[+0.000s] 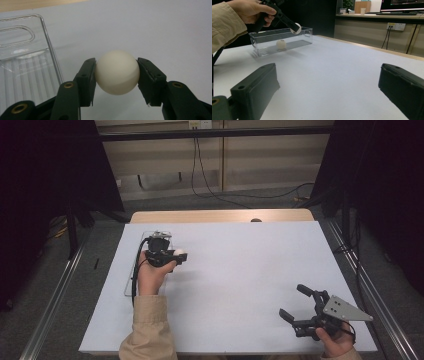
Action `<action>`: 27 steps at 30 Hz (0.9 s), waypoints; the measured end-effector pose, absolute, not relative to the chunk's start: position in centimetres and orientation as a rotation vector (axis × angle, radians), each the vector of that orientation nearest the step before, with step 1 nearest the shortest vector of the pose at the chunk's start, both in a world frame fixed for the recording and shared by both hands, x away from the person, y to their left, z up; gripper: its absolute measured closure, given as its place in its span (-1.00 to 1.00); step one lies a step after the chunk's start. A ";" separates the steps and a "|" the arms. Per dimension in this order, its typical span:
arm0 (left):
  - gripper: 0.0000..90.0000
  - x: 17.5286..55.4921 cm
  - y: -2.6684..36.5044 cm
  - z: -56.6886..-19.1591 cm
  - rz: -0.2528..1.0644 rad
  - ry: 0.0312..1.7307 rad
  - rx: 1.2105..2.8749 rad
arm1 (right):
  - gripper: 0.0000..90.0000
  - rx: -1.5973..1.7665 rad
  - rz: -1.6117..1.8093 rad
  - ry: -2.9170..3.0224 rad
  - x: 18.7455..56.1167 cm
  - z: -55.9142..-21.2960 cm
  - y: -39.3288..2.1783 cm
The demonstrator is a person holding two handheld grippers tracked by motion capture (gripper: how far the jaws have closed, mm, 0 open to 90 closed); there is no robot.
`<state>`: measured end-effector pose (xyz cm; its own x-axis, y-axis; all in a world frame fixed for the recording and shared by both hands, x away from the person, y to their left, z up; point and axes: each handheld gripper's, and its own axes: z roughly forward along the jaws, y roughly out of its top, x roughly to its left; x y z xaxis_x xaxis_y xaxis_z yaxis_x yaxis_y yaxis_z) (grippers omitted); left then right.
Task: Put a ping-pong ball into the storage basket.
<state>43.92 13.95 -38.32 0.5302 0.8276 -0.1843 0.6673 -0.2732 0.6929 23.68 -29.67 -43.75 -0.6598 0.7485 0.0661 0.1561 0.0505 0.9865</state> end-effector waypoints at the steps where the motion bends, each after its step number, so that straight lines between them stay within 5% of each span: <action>1: 0.14 43.9 14.0 -38.3 0.276 1.216 2.011 | -0.96 0.905 1.649 1.862 23.7 -43.7 -29.7; 27: 0.14 43.4 17.2 -38.0 0.375 1.271 1.992 | -0.96 0.902 1.647 1.866 23.8 -43.8 -29.6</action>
